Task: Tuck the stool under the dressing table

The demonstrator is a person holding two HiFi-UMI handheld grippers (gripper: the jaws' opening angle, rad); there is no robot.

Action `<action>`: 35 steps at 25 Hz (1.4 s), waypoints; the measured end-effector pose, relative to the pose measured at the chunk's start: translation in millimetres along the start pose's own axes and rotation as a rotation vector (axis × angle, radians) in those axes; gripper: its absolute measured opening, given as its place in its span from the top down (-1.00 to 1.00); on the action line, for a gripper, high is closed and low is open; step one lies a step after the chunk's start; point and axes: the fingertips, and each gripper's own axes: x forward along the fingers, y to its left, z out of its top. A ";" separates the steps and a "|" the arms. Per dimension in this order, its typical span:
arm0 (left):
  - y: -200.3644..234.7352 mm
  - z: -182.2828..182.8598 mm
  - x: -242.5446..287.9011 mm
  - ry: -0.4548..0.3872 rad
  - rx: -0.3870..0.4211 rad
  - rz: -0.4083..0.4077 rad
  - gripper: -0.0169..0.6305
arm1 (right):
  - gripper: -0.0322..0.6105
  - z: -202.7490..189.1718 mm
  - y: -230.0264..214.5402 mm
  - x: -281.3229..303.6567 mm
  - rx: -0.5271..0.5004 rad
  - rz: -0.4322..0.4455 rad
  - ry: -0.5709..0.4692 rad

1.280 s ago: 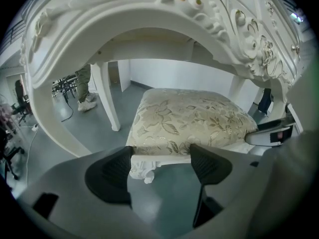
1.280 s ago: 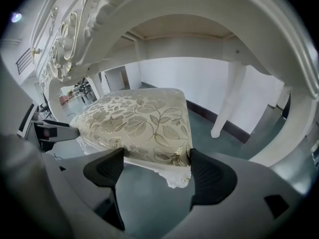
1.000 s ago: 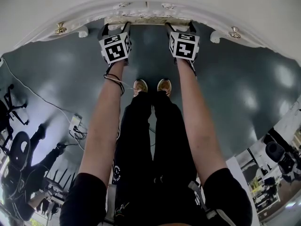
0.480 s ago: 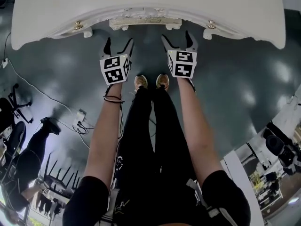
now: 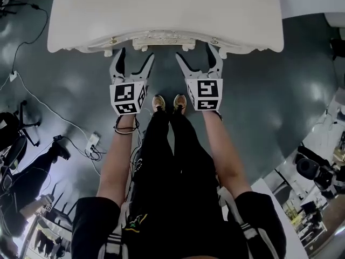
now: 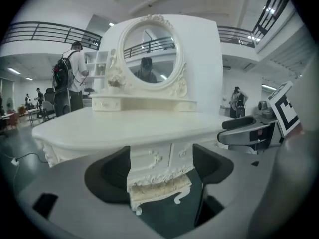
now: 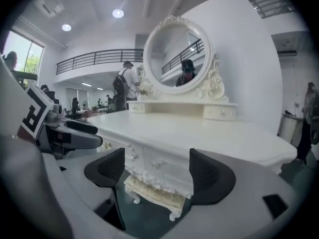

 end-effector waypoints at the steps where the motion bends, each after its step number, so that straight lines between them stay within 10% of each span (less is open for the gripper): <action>1: -1.5 19.8 -10.5 -0.025 0.007 -0.010 -0.30 | -0.42 22.0 3.0 -9.8 -0.008 0.007 -0.027; 17: -56.9 308.3 -176.2 -0.409 0.196 -0.220 -0.29 | -0.37 313.9 44.6 -172.9 -0.161 0.114 -0.442; 22: -58.7 336.6 -190.3 -0.451 0.197 -0.224 -0.27 | -0.32 342.0 42.9 -189.1 -0.192 0.106 -0.492; 30: -65.7 352.0 -203.6 -0.471 0.223 -0.296 0.78 | 0.77 358.1 56.0 -204.5 -0.206 0.135 -0.542; 35: -75.0 354.6 -210.4 -0.477 0.250 -0.326 0.87 | 0.83 362.3 59.8 -217.7 -0.210 0.178 -0.551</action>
